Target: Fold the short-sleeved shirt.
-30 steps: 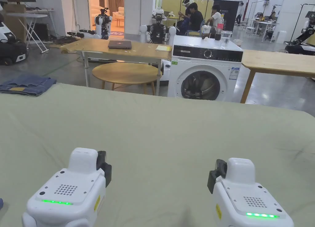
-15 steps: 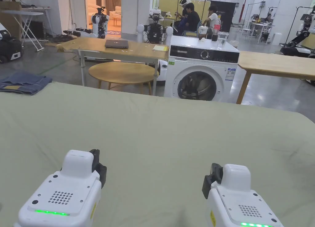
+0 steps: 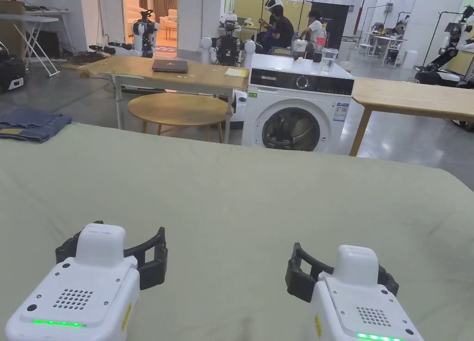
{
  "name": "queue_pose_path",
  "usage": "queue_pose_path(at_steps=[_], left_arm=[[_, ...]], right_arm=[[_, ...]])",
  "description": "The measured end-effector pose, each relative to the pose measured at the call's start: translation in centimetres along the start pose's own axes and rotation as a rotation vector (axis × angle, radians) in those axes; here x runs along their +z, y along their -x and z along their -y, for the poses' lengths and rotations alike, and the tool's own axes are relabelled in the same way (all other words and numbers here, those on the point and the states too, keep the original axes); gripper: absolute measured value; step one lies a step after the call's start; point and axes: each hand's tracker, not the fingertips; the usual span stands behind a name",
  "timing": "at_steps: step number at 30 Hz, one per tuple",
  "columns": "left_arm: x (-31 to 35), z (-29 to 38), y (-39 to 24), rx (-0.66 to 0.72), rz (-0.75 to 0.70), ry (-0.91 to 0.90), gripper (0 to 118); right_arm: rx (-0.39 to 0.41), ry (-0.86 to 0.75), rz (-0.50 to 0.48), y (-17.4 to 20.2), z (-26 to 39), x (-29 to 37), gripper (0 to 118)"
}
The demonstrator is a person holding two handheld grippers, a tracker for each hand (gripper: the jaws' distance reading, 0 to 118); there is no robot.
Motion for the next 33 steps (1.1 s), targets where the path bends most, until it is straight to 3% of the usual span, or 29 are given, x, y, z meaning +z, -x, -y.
queue_pose_path(at_steps=[7, 15, 18, 23, 30, 33], left_arm=[[-0.3, -0.1, -0.2, -0.019, -0.002, -0.005, 90], [-0.4, -0.3, 0.8, 0.101, 0.064, -0.058, 90], [-0.4, -0.3, 1.4, 0.146, 0.075, -0.097, 90], [-0.8, 0.3, 1.5, 0.096, 0.031, -0.12, 90], [-1.2, 0.5, 1.6, 0.083, 0.016, -0.047, 90], [-1.2, 0.5, 1.6, 0.077, 0.019, -0.031, 90]], right_arm=[[0.031, -0.046, -0.009, 0.3, -0.5, 0.5, 101], [0.021, -0.055, -0.041, 0.7, -0.8, 0.2, 101], [0.102, -0.054, 0.08, 1.7, -0.5, -0.3, 101], [0.112, -0.066, 0.075, 2.0, -0.4, -0.4, 101], [0.008, -0.04, -0.006, 1.3, -0.8, -0.6, 101], [-0.022, -0.025, 0.017, 1.3, -1.0, -0.7, 101]])
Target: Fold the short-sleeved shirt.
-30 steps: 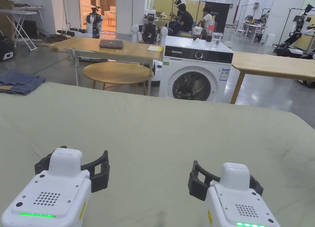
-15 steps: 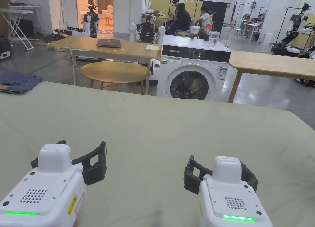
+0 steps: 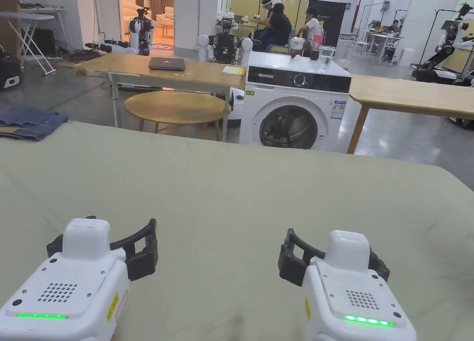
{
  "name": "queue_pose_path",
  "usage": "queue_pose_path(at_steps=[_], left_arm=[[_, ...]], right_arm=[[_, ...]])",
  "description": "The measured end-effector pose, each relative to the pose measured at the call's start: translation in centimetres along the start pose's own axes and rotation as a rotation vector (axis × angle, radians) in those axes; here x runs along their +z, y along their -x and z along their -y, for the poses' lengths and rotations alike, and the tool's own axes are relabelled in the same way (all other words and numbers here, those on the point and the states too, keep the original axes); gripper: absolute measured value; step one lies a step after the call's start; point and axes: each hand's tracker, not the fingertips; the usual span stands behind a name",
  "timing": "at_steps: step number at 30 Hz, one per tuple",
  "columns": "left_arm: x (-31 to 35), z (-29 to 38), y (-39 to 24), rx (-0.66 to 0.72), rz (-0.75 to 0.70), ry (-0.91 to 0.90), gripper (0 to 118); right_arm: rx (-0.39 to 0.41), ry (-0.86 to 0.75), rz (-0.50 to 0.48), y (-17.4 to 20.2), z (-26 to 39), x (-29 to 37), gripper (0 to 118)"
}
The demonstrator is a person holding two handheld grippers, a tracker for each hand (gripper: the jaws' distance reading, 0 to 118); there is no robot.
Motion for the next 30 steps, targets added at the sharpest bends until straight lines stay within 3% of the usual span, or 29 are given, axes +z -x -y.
queue_pose_path(at_steps=[4, 11, 19, 30], left_arm=[[0.1, -0.2, -0.1, -0.023, -0.002, 0.003, 90], [0.2, 0.0, -0.9, -0.086, -0.027, -0.014, 90], [0.1, -0.1, -0.9, -0.076, -0.024, -0.009, 90], [0.1, -0.4, -0.2, -0.061, -0.024, -0.002, 90]], right_arm=[[-0.021, 0.01, 0.033, -0.1, -0.2, -0.2, 101], [-0.068, 0.054, 0.006, -0.2, -0.5, -0.5, 101], [-0.026, 0.079, 0.038, 0.7, -0.5, -0.5, 101], [-0.087, 0.129, 0.012, 0.0, -1.2, -0.9, 101]])
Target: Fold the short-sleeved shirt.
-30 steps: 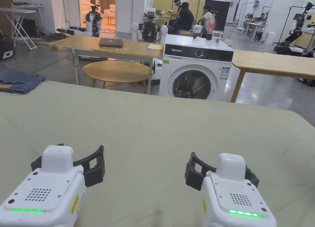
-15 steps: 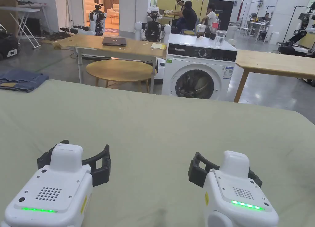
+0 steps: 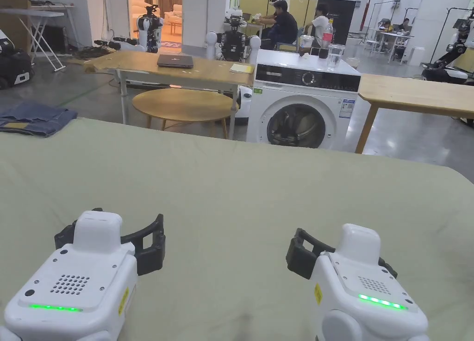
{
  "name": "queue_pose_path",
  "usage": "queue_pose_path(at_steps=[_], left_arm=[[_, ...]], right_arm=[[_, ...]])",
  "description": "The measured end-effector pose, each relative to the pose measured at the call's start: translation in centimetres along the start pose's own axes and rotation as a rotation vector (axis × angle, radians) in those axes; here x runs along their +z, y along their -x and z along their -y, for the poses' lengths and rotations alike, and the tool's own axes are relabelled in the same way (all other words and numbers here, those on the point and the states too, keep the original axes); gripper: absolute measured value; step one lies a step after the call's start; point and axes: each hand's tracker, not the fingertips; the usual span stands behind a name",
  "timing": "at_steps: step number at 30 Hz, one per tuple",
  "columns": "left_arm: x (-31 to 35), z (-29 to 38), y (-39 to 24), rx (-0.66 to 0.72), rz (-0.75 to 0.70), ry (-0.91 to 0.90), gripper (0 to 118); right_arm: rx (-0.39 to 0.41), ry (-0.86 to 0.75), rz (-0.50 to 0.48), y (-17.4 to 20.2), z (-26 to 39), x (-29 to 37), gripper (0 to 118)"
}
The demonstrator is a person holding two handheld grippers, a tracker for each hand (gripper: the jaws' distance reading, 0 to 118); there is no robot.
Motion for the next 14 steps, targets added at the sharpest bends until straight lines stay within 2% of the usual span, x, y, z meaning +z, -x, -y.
queue_pose_path(at_steps=[8, 10, 14], left_arm=[[-0.08, 0.06, 0.3, 0.008, 0.015, 0.021, 90], [-0.11, 0.11, 0.29, 0.007, 0.021, 0.026, 90], [-0.19, 0.2, 0.22, -0.003, 0.023, 0.034, 90]], right_arm=[[0.018, 0.003, -0.002, -0.07, 0.23, -0.1, 101], [0.016, 0.015, -0.029, -0.31, 0.26, -0.24, 101], [0.027, 0.019, 0.007, -0.19, 0.23, -0.34, 101]])
